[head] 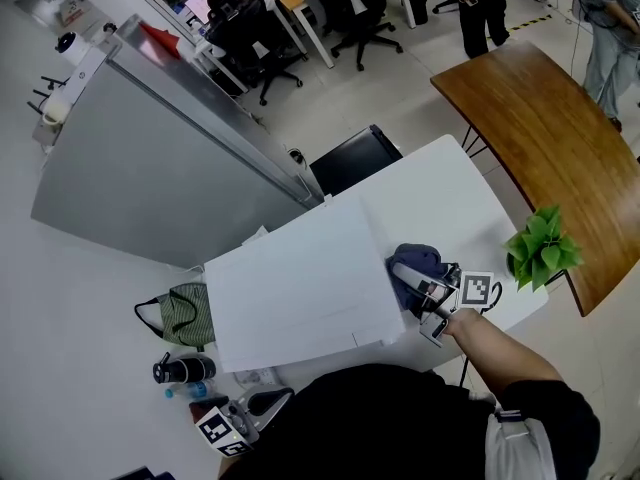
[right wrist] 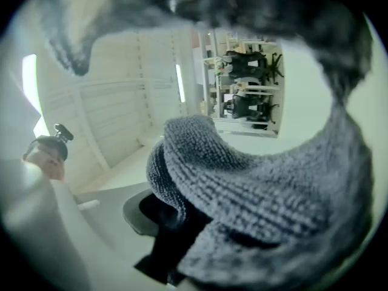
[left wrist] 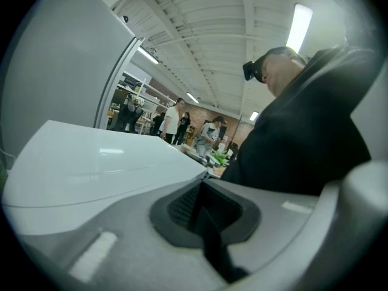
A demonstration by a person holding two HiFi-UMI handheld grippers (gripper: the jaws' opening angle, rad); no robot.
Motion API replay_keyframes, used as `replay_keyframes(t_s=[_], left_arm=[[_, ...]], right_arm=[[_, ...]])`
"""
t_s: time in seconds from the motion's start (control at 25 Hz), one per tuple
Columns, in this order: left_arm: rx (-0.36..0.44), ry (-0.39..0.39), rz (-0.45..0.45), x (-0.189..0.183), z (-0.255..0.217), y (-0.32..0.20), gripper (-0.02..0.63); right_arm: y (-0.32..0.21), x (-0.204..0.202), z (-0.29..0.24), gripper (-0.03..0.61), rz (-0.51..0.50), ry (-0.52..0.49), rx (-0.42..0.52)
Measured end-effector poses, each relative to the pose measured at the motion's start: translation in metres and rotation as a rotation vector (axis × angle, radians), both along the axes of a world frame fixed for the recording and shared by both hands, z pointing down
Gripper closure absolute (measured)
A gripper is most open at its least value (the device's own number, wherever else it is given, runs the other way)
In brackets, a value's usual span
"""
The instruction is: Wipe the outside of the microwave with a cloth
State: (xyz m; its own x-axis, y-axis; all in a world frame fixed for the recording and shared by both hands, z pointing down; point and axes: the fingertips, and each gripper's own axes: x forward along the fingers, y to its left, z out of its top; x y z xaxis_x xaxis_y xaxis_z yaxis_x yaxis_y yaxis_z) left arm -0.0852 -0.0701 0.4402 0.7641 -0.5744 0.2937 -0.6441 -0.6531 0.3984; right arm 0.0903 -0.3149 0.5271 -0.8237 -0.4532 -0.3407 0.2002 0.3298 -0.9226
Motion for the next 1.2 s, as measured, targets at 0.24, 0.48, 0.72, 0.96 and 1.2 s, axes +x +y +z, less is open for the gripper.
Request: replay_keyframes(t_s=[0.24,0.48,0.72,0.96,1.2], left_arm=[[0.006,0.013,0.048,0.012,0.001,-0.002,0.611],[-0.001,0.024,0.075,0.027,-0.002,-0.003,0.611],[0.001,0.015,0.089,0.029,-0.001,-0.002,0.611],[0.006,0.021,0.093,0.031,-0.001,-0.003,0.611],[-0.002,0.027,0.132,0.038,0.005,-0.006,0.611]], right_arm=[[0.012,-0.002,0.034,0.434,-0.006,0.076,-0.019],[0.015,-0.002,0.134,0.433,0.002,0.256,-0.183],[0.016,-0.001,0.154,0.433,-0.038,0.348,-0.204],[0.031,0.022,0.012,0.433,-0.004,-0.038,-0.104],[0.048,0.009,-0.009,0.434,-0.059,-0.058,-0.012]])
